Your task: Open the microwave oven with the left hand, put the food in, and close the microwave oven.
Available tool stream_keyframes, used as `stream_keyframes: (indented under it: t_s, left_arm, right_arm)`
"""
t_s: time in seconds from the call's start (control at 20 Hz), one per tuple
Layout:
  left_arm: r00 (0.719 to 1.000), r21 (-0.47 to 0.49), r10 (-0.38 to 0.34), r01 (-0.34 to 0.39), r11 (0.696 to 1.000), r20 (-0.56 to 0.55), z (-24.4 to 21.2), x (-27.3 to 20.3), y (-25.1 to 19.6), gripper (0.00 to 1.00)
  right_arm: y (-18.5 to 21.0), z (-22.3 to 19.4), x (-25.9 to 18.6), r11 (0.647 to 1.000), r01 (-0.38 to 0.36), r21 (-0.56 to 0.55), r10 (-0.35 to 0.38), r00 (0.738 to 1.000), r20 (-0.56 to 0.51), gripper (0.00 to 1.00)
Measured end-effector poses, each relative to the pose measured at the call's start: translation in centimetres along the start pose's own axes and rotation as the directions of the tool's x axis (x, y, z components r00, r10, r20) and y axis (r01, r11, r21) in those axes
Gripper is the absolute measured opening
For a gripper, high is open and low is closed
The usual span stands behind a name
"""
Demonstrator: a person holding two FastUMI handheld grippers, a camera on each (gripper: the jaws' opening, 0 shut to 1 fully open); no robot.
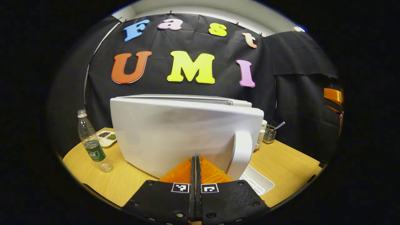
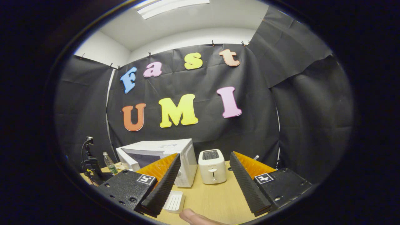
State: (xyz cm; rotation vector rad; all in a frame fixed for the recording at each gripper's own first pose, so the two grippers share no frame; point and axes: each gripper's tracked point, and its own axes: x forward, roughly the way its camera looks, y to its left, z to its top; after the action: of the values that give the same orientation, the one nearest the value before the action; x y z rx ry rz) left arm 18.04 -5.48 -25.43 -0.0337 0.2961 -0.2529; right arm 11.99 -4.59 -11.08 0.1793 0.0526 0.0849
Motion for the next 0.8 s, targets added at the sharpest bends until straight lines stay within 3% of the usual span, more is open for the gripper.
stream_keyframes:
  t_s: [0.25, 0.3, 0.35, 0.4, 0.5, 0.55, 0.6, 0.65, 0.7, 0.75, 0.8]
  left_arm:
    - [1.000, 0.010, -0.022, 0.022, 1.000, 0.007, 1.0, 3.9, -2.1, 0.00]
    - [1.000, 0.016, -0.020, 0.020, 1.000, 0.011, 1.3, 4.5, -2.3, 0.00]
    - [1.000, 0.021, -0.019, 0.018, 1.000, 0.014, 1.4, 5.1, -2.5, 0.00]
    - [1.000, 0.022, -0.020, 0.020, 1.000, 0.017, 1.7, 5.6, -2.8, 0.00]
    - [0.999, 0.023, -0.015, 0.014, 1.000, 0.032, 2.2, 6.7, -3.0, 0.00]
    - [0.999, 0.016, -0.012, 0.011, 1.000, 0.035, 2.4, 7.2, -3.0, 0.00]
    - [0.999, 0.010, -0.007, 0.007, 1.000, 0.035, 2.5, 7.8, -3.1, 0.00]
    - [0.999, 0.000, 0.000, 0.000, 1.000, 0.037, 2.5, 8.5, -3.1, 0.00]
    - [0.999, -0.008, 0.007, -0.006, 1.000, 0.038, 2.7, 9.2, -3.2, 0.00]
    - [0.999, -0.017, 0.013, -0.013, 1.000, 0.039, 2.9, 10.1, -3.1, 0.00]
    - [1.000, -0.023, 0.013, -0.013, 1.000, 0.022, 2.7, 10.7, -3.3, 0.00]
  right_arm:
    - [-2.4, -0.6, 1.1, 0.999, 0.025, 0.026, -0.025, 1.000, -0.016, 0.89]
    - [-2.6, -0.8, 1.2, 0.999, 0.025, 0.027, -0.025, 0.999, -0.020, 1.00]
    - [-2.8, -1.1, 1.3, 0.999, 0.022, 0.030, -0.021, 1.000, -0.023, 0.90]
    - [-2.8, -1.1, 1.5, 0.999, 0.018, 0.034, -0.017, 1.000, -0.025, 1.00]
    - [-3.1, -1.3, 1.9, 0.999, 0.016, 0.037, -0.016, 1.000, -0.024, 1.00]
    - [-3.1, -1.4, 2.0, 0.999, 0.013, 0.038, -0.012, 1.000, -0.024, 0.89]
    - [-3.1, -1.5, 2.1, 0.999, 0.009, 0.039, -0.008, 1.000, -0.024, 1.00]
    - [-3.1, -1.5, 2.2, 0.999, 0.007, 0.040, -0.006, 1.000, -0.024, 1.00]
    - [-3.1, -1.5, 2.3, 0.999, 0.005, 0.039, -0.004, 1.000, -0.023, 0.90]
    - [-3.0, -1.6, 2.4, 0.999, 0.003, 0.039, -0.002, 1.000, -0.022, 0.90]
    - [-3.0, -1.6, 2.5, 0.999, 0.002, 0.043, -0.002, 1.000, -0.021, 1.00]
